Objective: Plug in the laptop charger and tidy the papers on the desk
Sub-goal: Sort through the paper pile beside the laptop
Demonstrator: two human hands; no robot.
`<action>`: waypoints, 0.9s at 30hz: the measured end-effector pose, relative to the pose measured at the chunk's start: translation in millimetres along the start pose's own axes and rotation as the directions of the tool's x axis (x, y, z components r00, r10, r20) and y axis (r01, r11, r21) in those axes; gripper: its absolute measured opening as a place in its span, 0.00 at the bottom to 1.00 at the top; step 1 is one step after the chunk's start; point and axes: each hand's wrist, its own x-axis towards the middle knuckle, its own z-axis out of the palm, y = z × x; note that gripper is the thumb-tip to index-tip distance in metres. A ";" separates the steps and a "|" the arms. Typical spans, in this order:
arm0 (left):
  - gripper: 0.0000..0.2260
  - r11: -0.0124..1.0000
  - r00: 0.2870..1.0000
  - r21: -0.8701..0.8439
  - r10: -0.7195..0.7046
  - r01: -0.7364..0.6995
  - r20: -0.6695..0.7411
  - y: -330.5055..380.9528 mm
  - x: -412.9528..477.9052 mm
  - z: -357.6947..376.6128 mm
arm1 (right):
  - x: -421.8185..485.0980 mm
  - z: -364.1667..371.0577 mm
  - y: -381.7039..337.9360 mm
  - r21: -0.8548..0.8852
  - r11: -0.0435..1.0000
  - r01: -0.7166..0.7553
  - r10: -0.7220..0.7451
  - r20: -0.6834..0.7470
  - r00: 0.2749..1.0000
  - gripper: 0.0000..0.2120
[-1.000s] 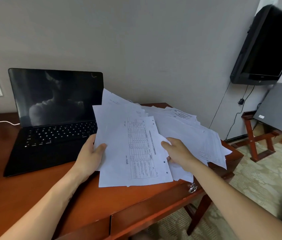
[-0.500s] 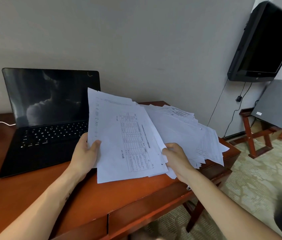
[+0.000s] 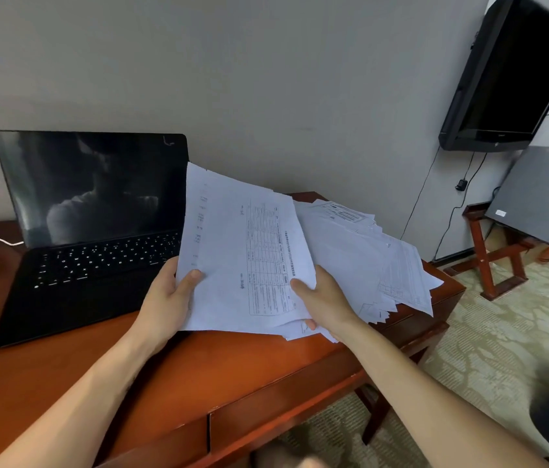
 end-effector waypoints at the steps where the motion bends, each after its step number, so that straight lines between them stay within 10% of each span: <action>1: 0.11 1.000 1.000 0.009 0.005 -0.005 -0.001 0.7 -1.3 1.0 | 0.6 4.1 0.9 -0.038 0.999 0.024 -0.024 -0.008 1.000 0.13; 16: 0.14 0.939 0.987 0.334 -0.120 0.078 0.108 -2.8 6.0 -10.6 | -5.3 -9.2 16.9 -0.112 0.971 0.212 -0.219 -0.062 0.974 0.15; 22: 0.19 0.956 0.998 0.292 -0.044 0.030 0.039 1.6 4.3 -12.8 | -0.5 -68.4 42.2 -0.648 0.730 0.217 -0.245 0.048 0.968 0.33; 27: 0.22 0.966 0.999 0.259 0.028 -0.018 -0.038 3.7 5.1 -14.2 | 6.2 -91.9 47.6 -0.745 0.639 0.189 -0.114 0.151 0.982 0.36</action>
